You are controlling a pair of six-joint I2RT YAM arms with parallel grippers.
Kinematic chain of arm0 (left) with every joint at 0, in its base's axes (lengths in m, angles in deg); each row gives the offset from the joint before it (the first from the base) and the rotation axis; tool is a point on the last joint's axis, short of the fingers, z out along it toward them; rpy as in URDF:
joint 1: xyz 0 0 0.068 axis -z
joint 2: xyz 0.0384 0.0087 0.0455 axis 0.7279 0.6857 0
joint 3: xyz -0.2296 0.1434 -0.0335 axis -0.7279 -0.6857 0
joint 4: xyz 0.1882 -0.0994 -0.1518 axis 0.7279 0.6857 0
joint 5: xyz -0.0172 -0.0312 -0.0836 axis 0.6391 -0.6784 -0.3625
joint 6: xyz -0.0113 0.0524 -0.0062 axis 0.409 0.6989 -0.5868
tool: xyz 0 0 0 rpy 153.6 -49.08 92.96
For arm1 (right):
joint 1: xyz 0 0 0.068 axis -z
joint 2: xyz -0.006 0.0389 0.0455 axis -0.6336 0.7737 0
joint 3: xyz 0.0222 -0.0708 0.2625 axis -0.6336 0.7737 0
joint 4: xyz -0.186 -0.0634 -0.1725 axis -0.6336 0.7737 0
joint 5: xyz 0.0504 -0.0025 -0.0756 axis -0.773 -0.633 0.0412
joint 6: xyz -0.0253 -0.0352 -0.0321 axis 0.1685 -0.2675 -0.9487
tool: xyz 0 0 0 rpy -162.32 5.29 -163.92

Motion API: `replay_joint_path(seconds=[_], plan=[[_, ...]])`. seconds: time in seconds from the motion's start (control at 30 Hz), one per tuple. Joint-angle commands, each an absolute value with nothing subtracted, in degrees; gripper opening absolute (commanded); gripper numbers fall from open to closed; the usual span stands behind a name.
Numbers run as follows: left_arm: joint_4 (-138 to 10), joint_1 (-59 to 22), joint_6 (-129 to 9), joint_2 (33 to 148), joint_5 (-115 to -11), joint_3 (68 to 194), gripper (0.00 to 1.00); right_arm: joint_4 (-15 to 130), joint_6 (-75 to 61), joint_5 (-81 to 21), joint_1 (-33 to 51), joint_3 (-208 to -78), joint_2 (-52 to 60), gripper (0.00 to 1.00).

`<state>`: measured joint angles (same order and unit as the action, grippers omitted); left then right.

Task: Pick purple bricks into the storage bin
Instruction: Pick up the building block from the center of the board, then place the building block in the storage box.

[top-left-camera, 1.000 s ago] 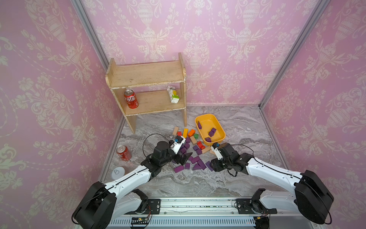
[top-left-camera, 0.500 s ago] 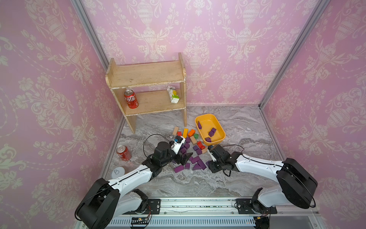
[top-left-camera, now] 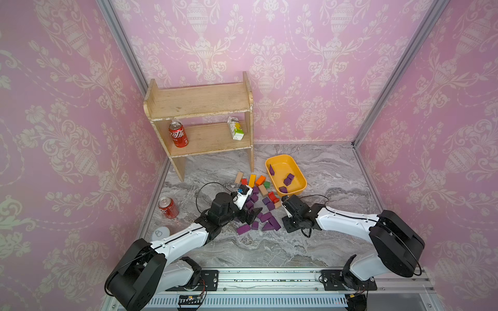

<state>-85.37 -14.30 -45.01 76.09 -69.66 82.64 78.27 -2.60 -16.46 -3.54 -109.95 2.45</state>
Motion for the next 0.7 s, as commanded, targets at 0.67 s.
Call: replay_joint_path(seconds=[0.67], plan=[[-85.71,-15.09,-44.42,75.68,-60.76,81.57,0.99,82.28,-16.35,-20.34,16.32,-149.02,20.25,0.22]])
